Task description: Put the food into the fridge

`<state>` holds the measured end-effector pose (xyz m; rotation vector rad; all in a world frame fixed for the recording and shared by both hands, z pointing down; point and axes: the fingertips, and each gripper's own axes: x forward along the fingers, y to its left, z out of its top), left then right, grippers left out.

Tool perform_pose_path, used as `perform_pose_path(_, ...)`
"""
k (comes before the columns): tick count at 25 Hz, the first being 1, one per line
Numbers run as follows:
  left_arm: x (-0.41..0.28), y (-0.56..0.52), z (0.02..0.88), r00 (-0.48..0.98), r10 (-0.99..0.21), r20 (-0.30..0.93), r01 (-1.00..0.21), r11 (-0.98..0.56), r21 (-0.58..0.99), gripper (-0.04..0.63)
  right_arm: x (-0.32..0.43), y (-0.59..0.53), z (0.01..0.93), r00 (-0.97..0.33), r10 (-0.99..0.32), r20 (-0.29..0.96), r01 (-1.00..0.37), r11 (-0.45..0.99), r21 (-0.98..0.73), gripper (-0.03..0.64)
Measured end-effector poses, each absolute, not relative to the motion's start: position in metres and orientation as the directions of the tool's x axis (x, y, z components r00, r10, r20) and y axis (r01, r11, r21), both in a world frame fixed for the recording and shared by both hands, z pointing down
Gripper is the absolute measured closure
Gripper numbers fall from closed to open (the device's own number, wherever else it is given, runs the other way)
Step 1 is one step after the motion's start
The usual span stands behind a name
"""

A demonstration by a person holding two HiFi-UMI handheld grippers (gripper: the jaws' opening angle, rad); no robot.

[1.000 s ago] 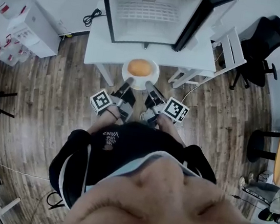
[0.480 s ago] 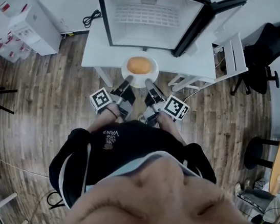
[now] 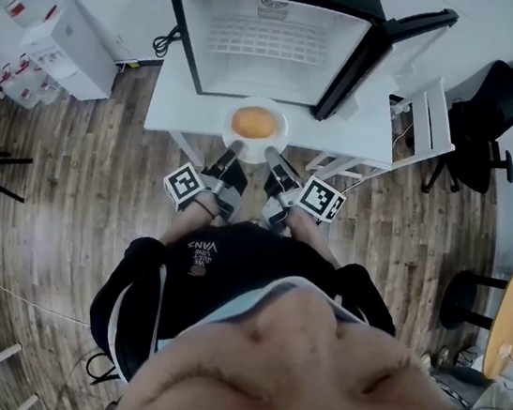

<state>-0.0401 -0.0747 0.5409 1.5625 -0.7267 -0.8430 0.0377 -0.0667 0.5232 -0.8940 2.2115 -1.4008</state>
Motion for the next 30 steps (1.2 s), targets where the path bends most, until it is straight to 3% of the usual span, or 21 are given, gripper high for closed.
perform_pose_path(14, -0.022, -0.092, 0.545, 0.492, -0.864, -0.106, -0.021, -0.134, 0.991, 0.561, 0.059, -0.088, 0.536, -0.765, -0.641, 0.064, -0.299, 0.265, -0.917, 0.589)
perform_pose_path(30, -0.027, -0.125, 0.549, 0.469, -0.877, -0.1, -0.022, -0.124, 0.992, 0.561, 0.051, -0.125, 0.533, -0.795, -0.606, 0.027, -0.275, 0.32, -0.907, 0.589)
